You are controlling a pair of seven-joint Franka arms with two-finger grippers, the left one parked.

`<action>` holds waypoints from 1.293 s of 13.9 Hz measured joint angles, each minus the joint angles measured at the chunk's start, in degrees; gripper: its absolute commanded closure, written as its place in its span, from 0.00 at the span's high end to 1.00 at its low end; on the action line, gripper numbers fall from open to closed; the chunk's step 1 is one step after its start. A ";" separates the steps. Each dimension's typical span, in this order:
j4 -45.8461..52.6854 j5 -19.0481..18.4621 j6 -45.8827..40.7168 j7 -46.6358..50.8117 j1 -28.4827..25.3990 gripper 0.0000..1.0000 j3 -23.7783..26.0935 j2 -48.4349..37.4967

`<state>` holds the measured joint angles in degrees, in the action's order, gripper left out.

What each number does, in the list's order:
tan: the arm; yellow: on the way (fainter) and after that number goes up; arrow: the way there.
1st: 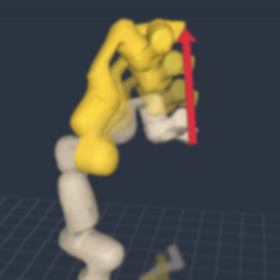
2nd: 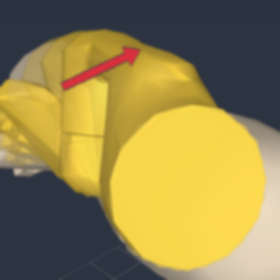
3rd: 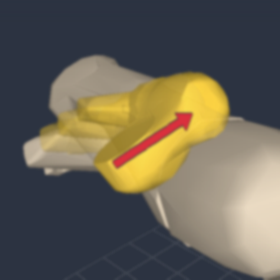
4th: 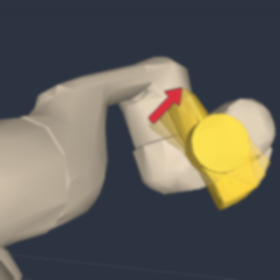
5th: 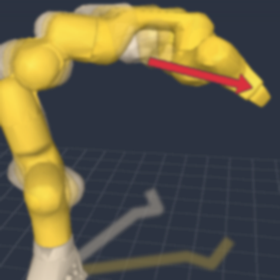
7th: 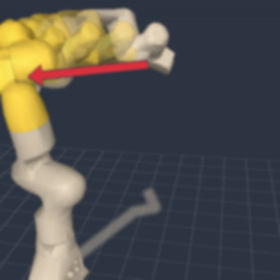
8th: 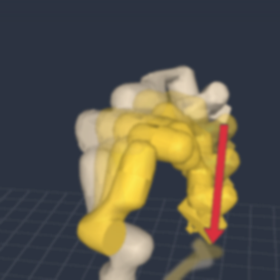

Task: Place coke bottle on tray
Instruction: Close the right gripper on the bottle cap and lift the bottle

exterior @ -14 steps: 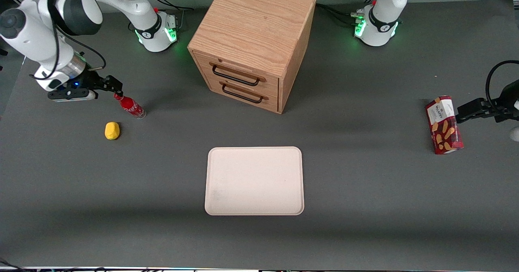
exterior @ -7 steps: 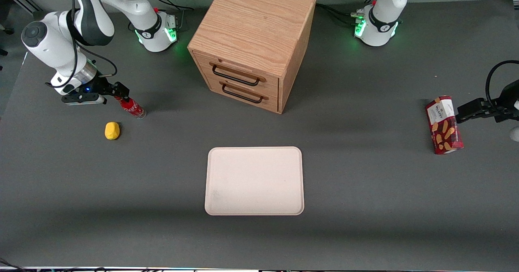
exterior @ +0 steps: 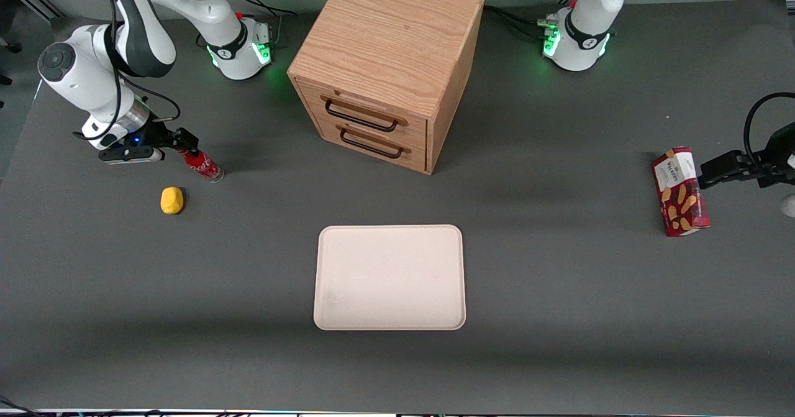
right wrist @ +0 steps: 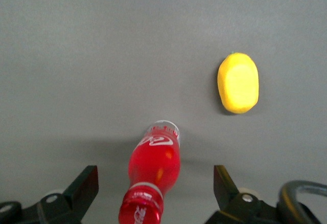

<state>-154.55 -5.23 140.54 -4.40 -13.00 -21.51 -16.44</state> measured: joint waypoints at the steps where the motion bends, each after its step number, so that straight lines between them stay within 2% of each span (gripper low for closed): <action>1: 0.01 0.00 -0.71 0.00 -0.01 1.00 0.04 -0.22; 5: 0.04 0.00 -3.03 0.00 -0.05 1.00 0.21 -1.23; 6: 0.04 0.00 -3.30 0.00 -0.06 0.85 0.21 -1.43; 7: 0.04 0.00 -3.37 0.00 -0.06 0.57 0.22 -1.56; 8: 0.04 0.00 -3.39 0.00 -0.06 0.35 0.22 -1.58; 11: 0.04 0.00 -3.58 0.00 -0.06 0.00 0.22 -1.57; 18: 1.01 -0.18 -6.62 0.00 -0.07 0.00 0.23 -1.56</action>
<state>-153.54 -5.40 133.92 -4.40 -13.07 -21.28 -18.00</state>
